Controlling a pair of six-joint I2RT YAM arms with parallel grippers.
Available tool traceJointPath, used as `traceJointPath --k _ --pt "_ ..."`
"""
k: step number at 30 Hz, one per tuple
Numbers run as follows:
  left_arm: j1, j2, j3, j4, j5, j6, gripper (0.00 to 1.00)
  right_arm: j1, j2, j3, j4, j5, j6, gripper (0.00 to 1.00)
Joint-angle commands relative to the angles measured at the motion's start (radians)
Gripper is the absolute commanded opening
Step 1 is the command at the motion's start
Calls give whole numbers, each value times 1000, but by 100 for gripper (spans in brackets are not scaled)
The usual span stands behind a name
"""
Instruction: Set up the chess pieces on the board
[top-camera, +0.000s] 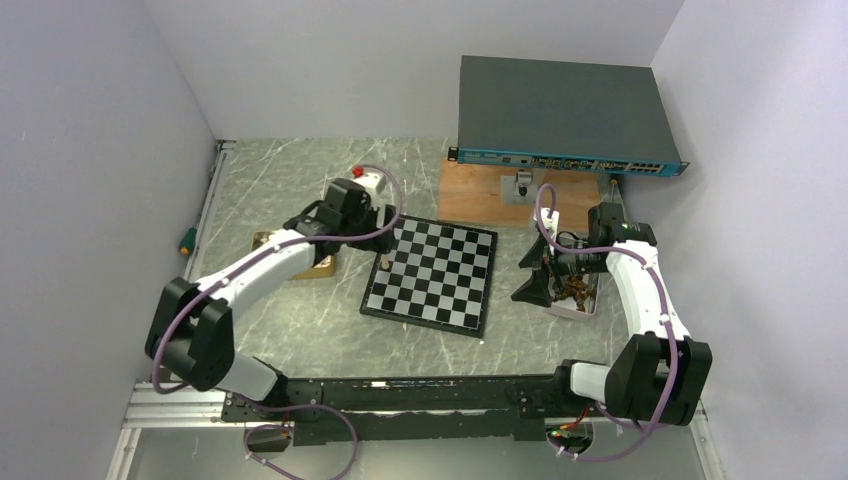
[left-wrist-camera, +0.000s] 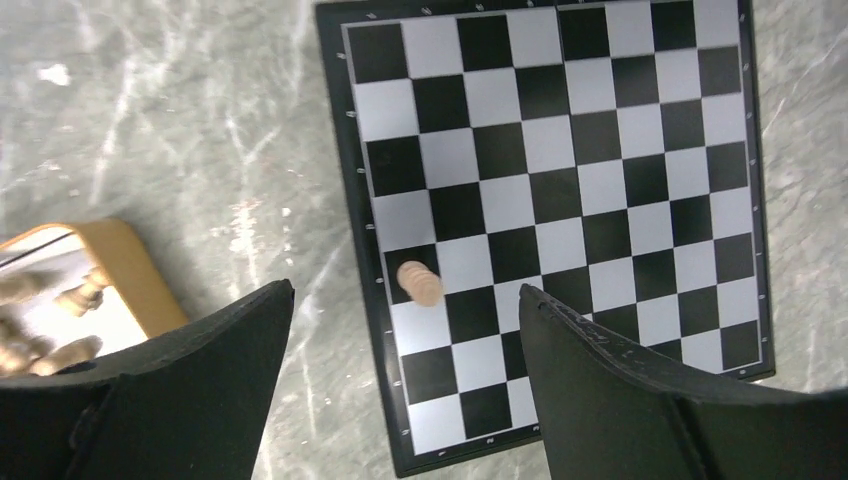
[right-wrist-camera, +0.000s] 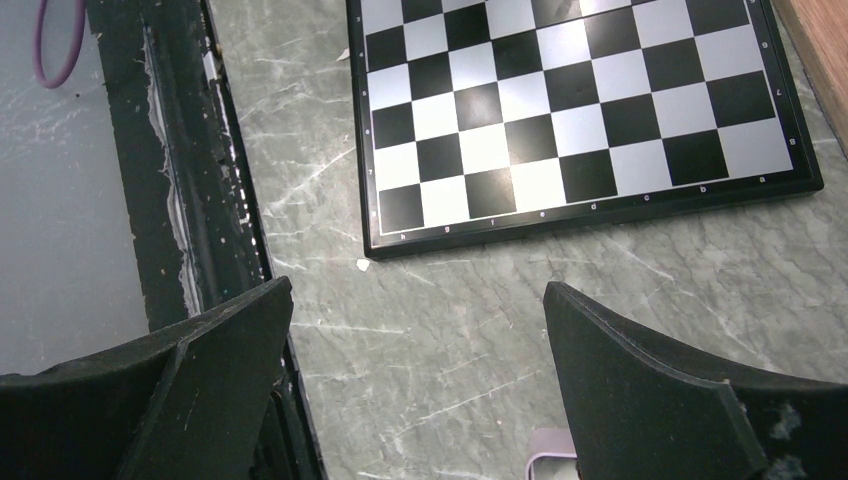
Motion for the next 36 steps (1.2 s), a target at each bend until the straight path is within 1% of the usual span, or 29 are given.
traceJointPath --k 1,6,11,13,16,18,23,27,36 --pt "94 -114 19 -27 95 33 88 9 -38 31 0 -58 -9 99" --pt "252 -202 11 -110 86 50 89 56 -63 26 41 -32 36 99" --pt "399 -232 41 -242 73 127 89 105 -88 10 105 11 109 99" --pt "451 -231 25 -257 62 158 89 123 -91 7 123 24 128 99" --pt "529 -209 -6 -250 105 172 87 135 -93 4 134 33 137 99" --pt "561 -185 -18 -240 114 174 87 165 -95 1 138 37 140 99" --pt "596 -108 -8 -254 110 187 80 182 -98 -6 151 55 150 99" --pt "609 -46 -1 -259 114 189 70 191 -94 -7 151 58 151 99" --pt "636 62 44 -275 109 191 54 212 -89 -2 140 52 145 99"
